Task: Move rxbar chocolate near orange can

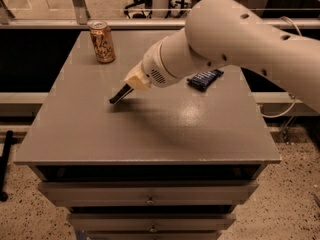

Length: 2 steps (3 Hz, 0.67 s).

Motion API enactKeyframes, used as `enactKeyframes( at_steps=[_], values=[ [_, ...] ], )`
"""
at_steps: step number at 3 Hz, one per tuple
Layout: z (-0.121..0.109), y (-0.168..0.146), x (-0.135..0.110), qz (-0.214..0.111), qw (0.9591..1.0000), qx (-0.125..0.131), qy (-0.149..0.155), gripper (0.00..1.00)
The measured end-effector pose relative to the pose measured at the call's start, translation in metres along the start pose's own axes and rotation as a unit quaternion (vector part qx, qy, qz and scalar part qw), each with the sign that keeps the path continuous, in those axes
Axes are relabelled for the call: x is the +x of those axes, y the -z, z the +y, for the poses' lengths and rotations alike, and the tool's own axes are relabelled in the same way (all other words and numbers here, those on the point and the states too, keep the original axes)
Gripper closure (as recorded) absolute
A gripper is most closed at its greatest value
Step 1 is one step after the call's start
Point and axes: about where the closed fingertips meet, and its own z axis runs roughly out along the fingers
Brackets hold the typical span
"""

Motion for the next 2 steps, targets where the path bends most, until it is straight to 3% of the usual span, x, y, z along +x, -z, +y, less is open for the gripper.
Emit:
enactKeyframes(
  at_steps=[2],
  values=[
    [-0.022,-0.025,-0.030,-0.035,0.9991,0.014,0.019,1.00]
  ],
)
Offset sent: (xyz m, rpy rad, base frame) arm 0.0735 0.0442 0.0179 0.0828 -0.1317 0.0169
